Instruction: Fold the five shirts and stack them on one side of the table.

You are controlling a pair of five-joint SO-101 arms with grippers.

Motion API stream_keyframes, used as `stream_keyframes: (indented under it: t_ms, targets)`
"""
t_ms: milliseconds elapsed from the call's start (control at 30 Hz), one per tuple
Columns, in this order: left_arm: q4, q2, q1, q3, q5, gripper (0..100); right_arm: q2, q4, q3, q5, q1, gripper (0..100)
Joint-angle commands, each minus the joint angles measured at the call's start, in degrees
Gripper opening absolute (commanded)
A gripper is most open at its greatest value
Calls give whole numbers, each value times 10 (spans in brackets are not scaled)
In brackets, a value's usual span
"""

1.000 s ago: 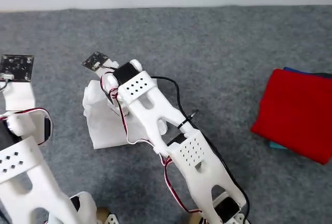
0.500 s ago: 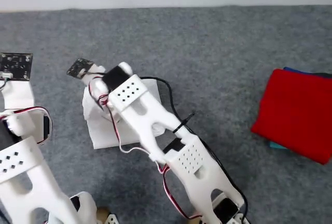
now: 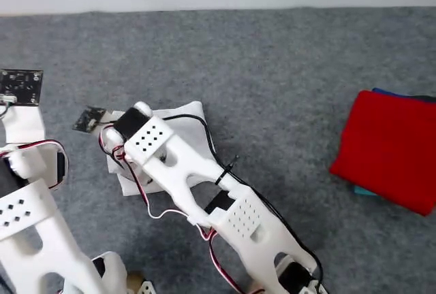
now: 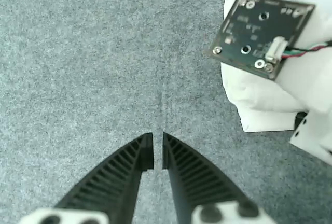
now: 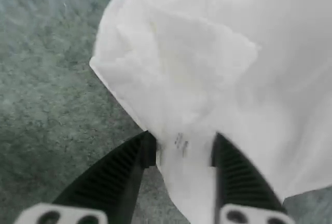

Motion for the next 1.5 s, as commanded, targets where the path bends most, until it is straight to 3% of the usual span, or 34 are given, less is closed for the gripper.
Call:
stream_keyframes:
  t_ms: [0, 267, 500, 700, 1067, 1233, 1467]
  targets:
    - [-11, -16, 3, -4, -4, 43, -83, 22, -5, 5, 16, 238]
    - [-11, -16, 3, -6, -4, 43, -126, 18, -5, 4, 82, 219]
    - [-11, -15, 4, -4, -4, 43, -39, -29, -6, 4, 83, 32]
    - [-11, -16, 4, -4, -4, 43, 0, -56, -6, 4, 50, 16]
    - [-11, -16, 4, -4, -4, 43, -8, 22, -28, 3, -57, 13]
    - [-11, -16, 4, -4, -4, 43, -37, 15, -28, 4, -29, 14]
    - [-11, -16, 4, -4, -4, 43, -39, -27, -28, 5, 65, 15]
